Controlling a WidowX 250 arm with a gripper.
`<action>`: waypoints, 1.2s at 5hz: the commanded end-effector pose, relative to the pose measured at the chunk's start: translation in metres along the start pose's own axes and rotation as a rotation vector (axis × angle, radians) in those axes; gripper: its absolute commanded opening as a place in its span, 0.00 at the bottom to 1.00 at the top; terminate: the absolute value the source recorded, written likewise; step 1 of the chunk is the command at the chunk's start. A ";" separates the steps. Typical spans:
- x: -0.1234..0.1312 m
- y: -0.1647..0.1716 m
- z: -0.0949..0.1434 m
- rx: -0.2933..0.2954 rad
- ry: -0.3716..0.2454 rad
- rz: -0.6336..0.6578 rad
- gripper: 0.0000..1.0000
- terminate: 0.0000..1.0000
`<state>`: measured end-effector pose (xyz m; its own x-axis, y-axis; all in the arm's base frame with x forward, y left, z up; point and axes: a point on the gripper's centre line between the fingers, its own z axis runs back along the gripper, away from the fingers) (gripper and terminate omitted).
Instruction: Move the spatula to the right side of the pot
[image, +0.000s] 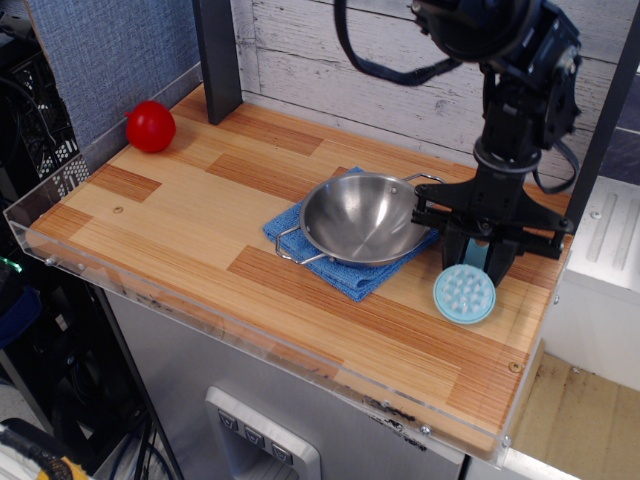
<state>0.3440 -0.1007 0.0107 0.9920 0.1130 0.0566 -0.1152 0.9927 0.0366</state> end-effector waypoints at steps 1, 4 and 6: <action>0.003 -0.004 0.042 -0.026 -0.105 -0.037 1.00 0.00; -0.012 0.053 0.144 -0.103 -0.201 0.006 1.00 0.00; -0.018 0.091 0.170 -0.131 -0.164 -0.034 1.00 0.00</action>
<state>0.3097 -0.0234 0.1643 0.9847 0.0762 0.1570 -0.0639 0.9946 -0.0820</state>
